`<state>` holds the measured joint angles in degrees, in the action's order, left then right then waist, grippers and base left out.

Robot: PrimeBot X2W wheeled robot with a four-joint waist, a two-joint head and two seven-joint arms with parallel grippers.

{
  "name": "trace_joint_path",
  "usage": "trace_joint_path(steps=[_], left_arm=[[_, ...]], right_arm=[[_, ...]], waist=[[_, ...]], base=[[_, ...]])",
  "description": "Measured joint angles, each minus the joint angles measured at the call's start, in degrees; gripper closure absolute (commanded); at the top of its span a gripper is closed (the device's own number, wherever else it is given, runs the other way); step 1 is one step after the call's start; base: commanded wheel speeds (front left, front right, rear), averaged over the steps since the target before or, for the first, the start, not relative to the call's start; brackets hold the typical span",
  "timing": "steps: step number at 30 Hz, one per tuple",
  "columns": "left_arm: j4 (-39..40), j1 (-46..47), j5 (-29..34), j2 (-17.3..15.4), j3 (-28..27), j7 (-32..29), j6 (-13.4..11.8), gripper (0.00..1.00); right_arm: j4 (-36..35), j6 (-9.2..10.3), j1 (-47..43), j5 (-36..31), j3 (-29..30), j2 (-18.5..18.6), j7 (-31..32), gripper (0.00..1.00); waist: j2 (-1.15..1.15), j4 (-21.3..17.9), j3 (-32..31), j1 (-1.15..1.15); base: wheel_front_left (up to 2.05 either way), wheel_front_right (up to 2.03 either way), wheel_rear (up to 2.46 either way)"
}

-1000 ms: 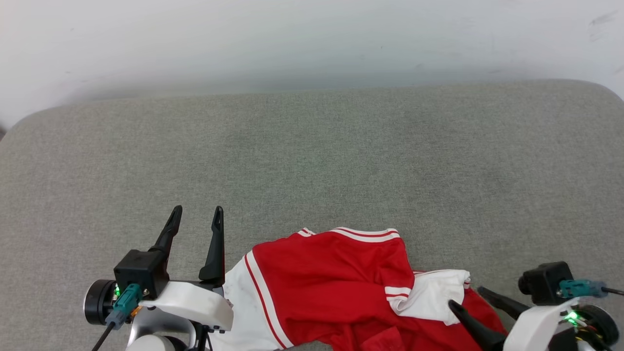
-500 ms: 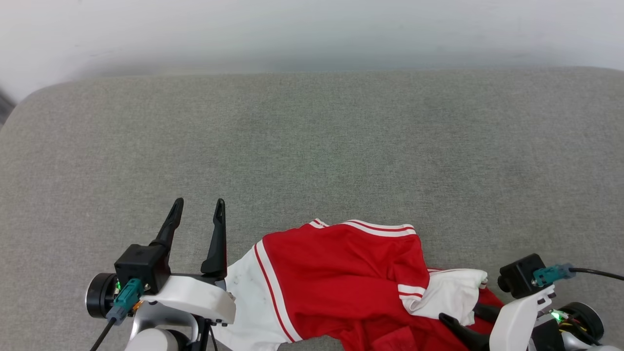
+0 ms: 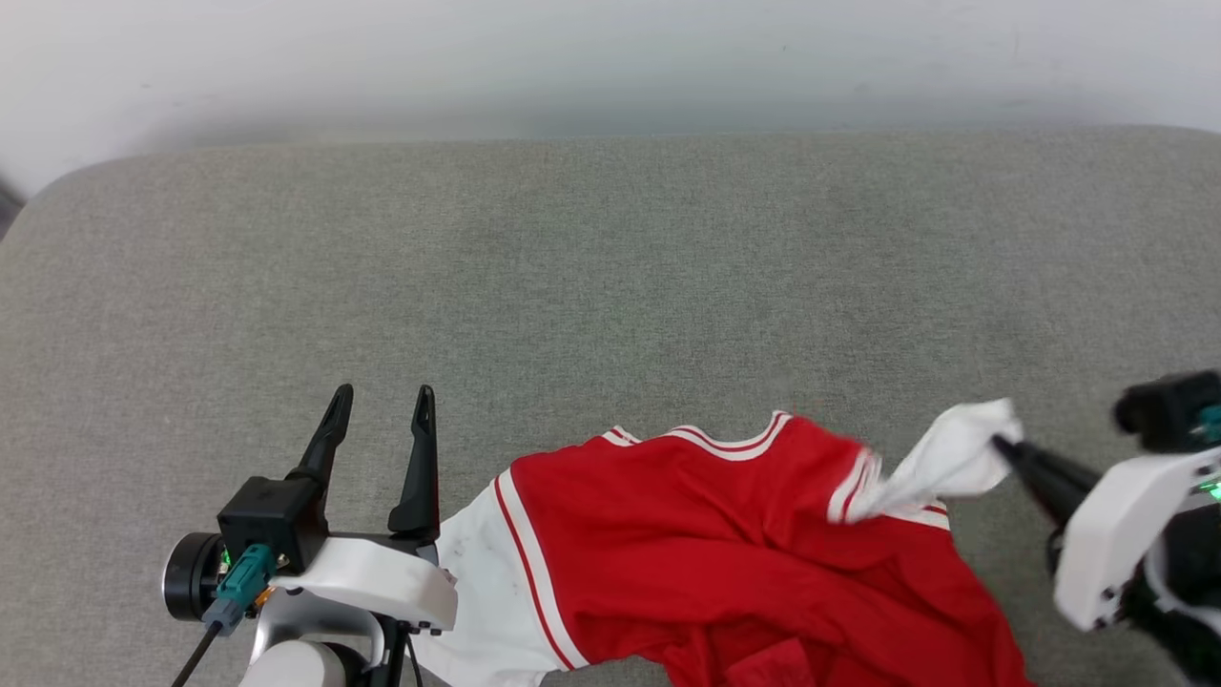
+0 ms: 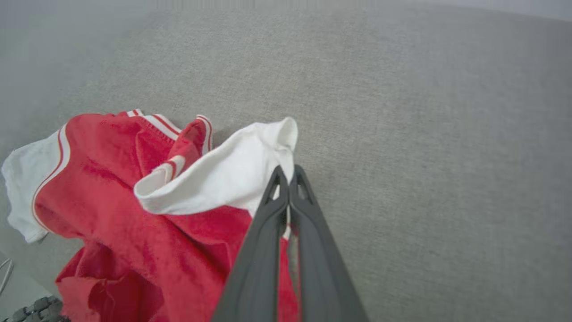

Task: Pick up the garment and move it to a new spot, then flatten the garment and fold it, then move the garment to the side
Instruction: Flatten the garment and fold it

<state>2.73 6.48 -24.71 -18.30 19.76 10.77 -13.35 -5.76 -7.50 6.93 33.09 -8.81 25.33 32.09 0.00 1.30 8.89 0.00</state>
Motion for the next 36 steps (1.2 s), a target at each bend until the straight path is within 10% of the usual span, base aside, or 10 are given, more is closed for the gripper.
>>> trace_joint_path(steps=[17,18,20,36], left_arm=[[-0.88,1.57,-0.21,-0.04,0.30,0.81,0.24,0.00],[-0.98,1.67,-0.24,-0.08,0.27,0.83,0.24,0.00],[-1.16,1.77,-0.26,-0.16,0.27,0.85,0.24,0.00],[0.04,-2.19,-1.75,-3.38,-1.40,-3.82,-2.37,0.00]], right_arm=[[26.16,0.00,1.78,0.79,16.10,-2.50,-9.46,1.00],[27.09,0.00,1.88,0.67,15.77,-2.74,-10.28,0.81],[28.83,-0.01,2.21,-0.93,15.39,-2.83,-12.62,0.00],[11.78,0.01,-1.16,-14.33,13.39,-10.87,-32.94,0.00]], waist=[[0.00,1.23,3.21,0.00],[0.00,1.20,3.23,0.00],[0.00,1.11,3.09,0.00],[0.00,-1.17,-3.08,0.00]], base=[[0.00,0.00,0.00],[0.00,0.00,0.00],[0.00,0.00,0.00],[0.00,0.00,0.00]])
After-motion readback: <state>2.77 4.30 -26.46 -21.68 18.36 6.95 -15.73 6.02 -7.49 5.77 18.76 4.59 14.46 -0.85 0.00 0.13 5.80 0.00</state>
